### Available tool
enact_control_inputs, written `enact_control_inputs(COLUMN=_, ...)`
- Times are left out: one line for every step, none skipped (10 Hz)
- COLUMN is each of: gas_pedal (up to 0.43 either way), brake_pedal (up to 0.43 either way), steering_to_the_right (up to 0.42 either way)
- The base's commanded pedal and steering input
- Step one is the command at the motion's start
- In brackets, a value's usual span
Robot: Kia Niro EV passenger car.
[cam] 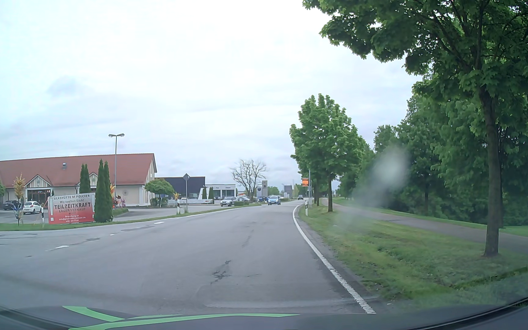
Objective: Follow the waypoints while adhering to traffic rules and regulations
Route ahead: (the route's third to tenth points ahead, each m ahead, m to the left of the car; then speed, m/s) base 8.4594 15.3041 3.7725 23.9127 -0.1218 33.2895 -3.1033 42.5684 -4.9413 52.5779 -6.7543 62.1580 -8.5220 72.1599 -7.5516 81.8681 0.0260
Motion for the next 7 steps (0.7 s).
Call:
enact_control_inputs(gas_pedal=0.000, brake_pedal=0.183, steering_to_the_right=0.001)
enact_control_inputs(gas_pedal=0.000, brake_pedal=0.183, steering_to_the_right=0.001)
enact_control_inputs(gas_pedal=0.000, brake_pedal=0.183, steering_to_the_right=0.001)
enact_control_inputs(gas_pedal=0.000, brake_pedal=0.183, steering_to_the_right=0.001)
enact_control_inputs(gas_pedal=0.000, brake_pedal=0.183, steering_to_the_right=0.002)
enact_control_inputs(gas_pedal=0.000, brake_pedal=0.183, steering_to_the_right=0.001)
enact_control_inputs(gas_pedal=0.000, brake_pedal=0.183, steering_to_the_right=0.001)
